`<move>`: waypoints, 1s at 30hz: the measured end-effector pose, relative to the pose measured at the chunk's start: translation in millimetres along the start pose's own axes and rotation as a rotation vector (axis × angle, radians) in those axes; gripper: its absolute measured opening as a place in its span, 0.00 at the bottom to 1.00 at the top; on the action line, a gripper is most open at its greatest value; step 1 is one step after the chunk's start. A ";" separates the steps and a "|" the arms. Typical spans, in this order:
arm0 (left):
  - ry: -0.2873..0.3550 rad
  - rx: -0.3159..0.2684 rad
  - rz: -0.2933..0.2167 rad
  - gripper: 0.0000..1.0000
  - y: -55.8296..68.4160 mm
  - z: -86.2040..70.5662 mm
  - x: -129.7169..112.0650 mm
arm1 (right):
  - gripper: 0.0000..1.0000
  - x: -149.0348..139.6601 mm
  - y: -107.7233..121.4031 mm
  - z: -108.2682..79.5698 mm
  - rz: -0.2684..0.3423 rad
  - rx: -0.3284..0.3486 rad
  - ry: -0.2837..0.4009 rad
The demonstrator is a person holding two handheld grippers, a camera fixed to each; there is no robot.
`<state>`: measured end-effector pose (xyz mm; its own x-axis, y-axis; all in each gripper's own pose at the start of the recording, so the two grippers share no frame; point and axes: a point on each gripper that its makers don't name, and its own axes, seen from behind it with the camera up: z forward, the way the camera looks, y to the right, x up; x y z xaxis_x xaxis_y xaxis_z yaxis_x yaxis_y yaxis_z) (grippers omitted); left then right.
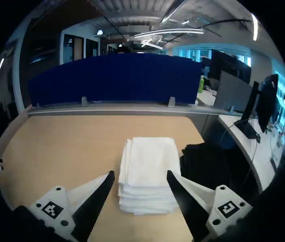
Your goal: Fold towel
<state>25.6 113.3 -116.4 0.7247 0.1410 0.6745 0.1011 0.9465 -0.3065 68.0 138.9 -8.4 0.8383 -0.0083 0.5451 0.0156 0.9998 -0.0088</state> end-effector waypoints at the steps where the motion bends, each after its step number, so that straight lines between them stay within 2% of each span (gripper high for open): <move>1: 0.003 -0.003 0.000 0.92 0.4 -0.4 0.7 | 1.00 -5.4 -2.8 -5.2 0.006 0.000 -0.001; 6: 0.016 -0.021 0.005 0.92 3.1 -1.4 3.3 | 1.00 -30.2 -17.2 -28.6 0.033 0.000 -0.009; 12: 0.031 -0.031 0.022 0.92 5.8 -3.6 5.6 | 1.00 -30.0 -30.4 -46.2 0.053 0.001 0.035; 21: 0.071 -0.026 -0.004 0.92 -0.4 -5.9 12.8 | 1.00 10.5 -56.2 -76.3 0.052 -0.001 0.236; 30: 0.149 -0.010 -0.036 0.92 -9.4 -8.2 30.9 | 1.00 55.9 -105.4 -109.4 0.001 0.015 0.433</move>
<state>52.6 106.4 -98.2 0.8134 0.0616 0.5784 0.1353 0.9471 -0.2911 172.8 31.4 -68.7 0.9897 -0.0104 0.1428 0.0097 0.9999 0.0052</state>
